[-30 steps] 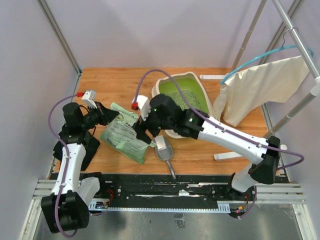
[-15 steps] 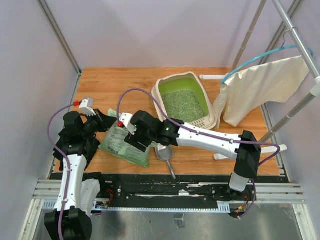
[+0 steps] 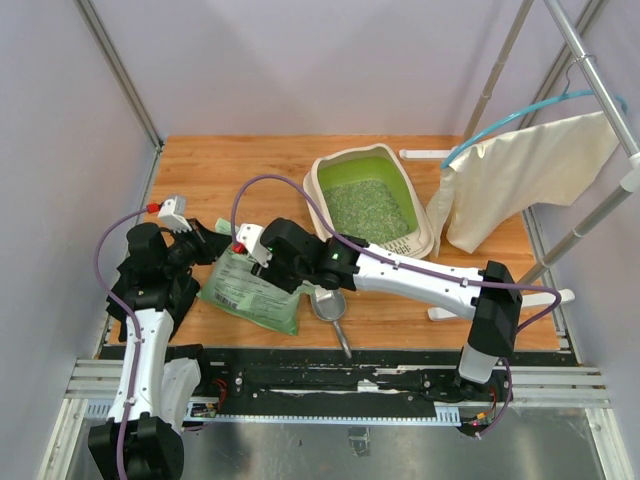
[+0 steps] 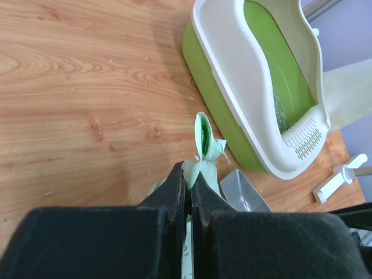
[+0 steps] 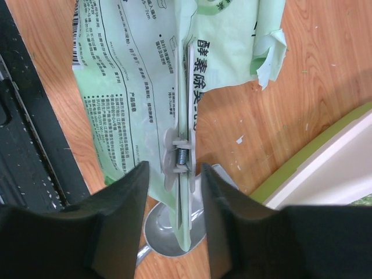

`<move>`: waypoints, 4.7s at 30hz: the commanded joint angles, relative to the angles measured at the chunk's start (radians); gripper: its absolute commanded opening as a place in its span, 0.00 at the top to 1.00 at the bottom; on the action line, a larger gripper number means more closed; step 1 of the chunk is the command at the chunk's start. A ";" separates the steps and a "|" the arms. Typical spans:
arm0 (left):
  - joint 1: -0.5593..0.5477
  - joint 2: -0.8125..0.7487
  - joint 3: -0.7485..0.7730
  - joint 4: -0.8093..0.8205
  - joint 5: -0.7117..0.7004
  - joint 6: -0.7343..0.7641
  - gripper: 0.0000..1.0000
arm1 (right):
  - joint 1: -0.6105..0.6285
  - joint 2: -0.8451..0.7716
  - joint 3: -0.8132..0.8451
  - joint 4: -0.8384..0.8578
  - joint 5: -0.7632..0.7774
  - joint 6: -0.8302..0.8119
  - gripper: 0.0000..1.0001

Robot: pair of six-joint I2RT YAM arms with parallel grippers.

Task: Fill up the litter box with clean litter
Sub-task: Remove the clamp from the cat litter bag, then place the clamp at the center of the board, then open the cat litter bag at the center of the board.

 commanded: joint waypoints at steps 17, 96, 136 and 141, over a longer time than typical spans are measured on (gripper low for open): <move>-0.003 -0.040 0.053 0.045 0.034 -0.010 1.00 | 0.025 0.036 0.072 -0.022 0.057 -0.051 0.91; -0.004 -0.172 -0.103 0.588 0.294 -0.235 0.99 | -0.364 0.082 -0.026 0.434 -0.846 0.226 0.13; -0.004 0.075 0.518 -0.669 0.481 1.221 0.22 | -0.205 0.165 0.508 -0.230 -0.821 -0.341 0.99; -0.005 0.119 0.504 -0.770 0.587 1.382 0.20 | -0.189 0.154 0.485 -0.230 -0.811 -0.366 0.99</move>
